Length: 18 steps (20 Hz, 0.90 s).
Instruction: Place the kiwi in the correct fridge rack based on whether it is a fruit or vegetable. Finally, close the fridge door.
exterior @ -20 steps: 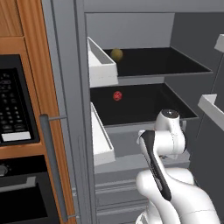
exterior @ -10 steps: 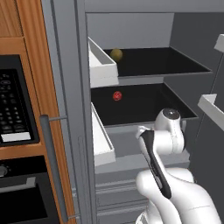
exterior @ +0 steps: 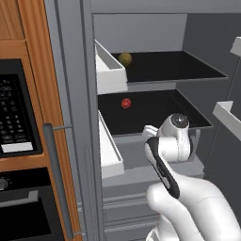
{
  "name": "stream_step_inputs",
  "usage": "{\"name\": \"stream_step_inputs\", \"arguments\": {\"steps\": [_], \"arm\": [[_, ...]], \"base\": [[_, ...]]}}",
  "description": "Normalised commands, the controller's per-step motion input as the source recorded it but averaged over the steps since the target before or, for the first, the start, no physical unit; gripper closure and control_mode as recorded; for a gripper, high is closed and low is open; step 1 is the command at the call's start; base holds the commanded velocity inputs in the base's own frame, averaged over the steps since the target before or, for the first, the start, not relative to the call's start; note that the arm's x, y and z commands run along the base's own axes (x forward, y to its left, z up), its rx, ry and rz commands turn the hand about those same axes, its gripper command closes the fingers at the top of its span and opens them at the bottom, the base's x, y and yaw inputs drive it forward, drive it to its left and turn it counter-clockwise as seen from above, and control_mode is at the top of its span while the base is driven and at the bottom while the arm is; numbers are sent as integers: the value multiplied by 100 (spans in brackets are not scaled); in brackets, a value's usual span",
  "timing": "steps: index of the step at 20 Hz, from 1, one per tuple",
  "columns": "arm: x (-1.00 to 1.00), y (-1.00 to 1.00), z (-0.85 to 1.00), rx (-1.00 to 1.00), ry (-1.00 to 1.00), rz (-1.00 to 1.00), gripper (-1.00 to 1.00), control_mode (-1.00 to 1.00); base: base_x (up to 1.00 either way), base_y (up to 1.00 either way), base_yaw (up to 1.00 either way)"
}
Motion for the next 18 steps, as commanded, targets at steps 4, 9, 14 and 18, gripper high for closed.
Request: {"name": "stream_step_inputs", "arguments": {"steps": [4, 9, 14, 18], "arm": [[65, -6, 5, -3, -9, 0, 100, -100], [53, -1, 32, -8, -9, 0, 100, -100], [52, 0, 11, -5, -9, 0, 100, -100], [77, 0, 0, 0, -1, 2, 100, -100]], "base": [[0, 0, 0], [0, 0, 0], [0, 0, 0], [0, 0, 0]]}}
